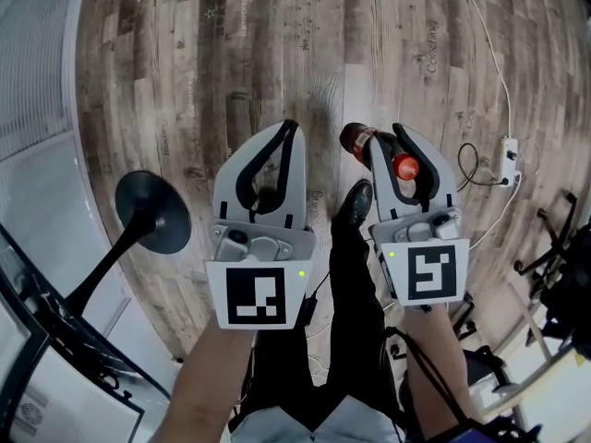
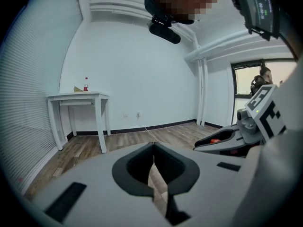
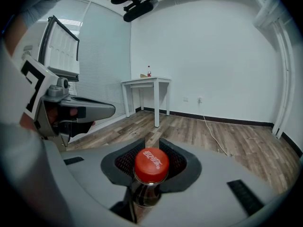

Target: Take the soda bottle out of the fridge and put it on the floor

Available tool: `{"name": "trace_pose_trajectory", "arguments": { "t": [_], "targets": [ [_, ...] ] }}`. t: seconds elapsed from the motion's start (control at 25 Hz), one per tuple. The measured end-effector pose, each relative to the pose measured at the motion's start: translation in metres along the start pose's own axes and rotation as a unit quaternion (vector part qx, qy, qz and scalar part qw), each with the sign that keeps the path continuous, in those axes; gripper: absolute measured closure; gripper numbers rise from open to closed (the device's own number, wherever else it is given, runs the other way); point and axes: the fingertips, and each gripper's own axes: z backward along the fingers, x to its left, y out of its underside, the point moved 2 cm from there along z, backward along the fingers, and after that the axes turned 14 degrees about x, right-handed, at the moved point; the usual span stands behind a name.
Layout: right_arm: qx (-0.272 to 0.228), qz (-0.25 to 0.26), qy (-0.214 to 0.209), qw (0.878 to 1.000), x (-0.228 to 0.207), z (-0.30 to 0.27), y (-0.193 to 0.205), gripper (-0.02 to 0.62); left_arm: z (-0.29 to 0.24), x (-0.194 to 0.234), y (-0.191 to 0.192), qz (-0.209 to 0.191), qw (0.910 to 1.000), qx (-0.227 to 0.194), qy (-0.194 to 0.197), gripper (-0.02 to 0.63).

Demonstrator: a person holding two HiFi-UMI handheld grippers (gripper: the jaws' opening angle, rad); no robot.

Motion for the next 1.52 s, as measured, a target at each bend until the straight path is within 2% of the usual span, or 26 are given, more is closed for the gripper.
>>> {"name": "trace_pose_trajectory", "arguments": {
  "t": [0.44, 0.84, 1.08, 1.24, 1.52],
  "targets": [
    [-0.004, 0.001, 0.008, 1.0, -0.006, -0.038, 0.046, 0.489, -0.03, -0.004, 0.042, 0.007, 0.9999, 0.012, 0.01, 0.588],
    [0.024, -0.006, 0.01, 1.0, -0.012, -0.065, 0.091, 0.489, -0.056, -0.009, 0.084, 0.004, 0.9991, 0.034, 0.023, 0.588],
    [0.025, -0.003, 0.015, 1.0, -0.017, -0.085, 0.112, 0.489, -0.072, -0.008, 0.106, -0.004, 0.9988, 0.042, 0.025, 0.588],
    [0.027, -0.01, 0.02, 0.999, -0.021, -0.093, 0.125, 0.489, -0.08, -0.01, 0.118, 0.006, 0.9986, 0.047, 0.023, 0.588],
    [0.063, -0.011, 0.019, 0.998, -0.022, -0.101, 0.158, 0.489, -0.089, -0.014, 0.137, 0.003, 0.998, 0.054, 0.031, 0.588]
  ]
}}
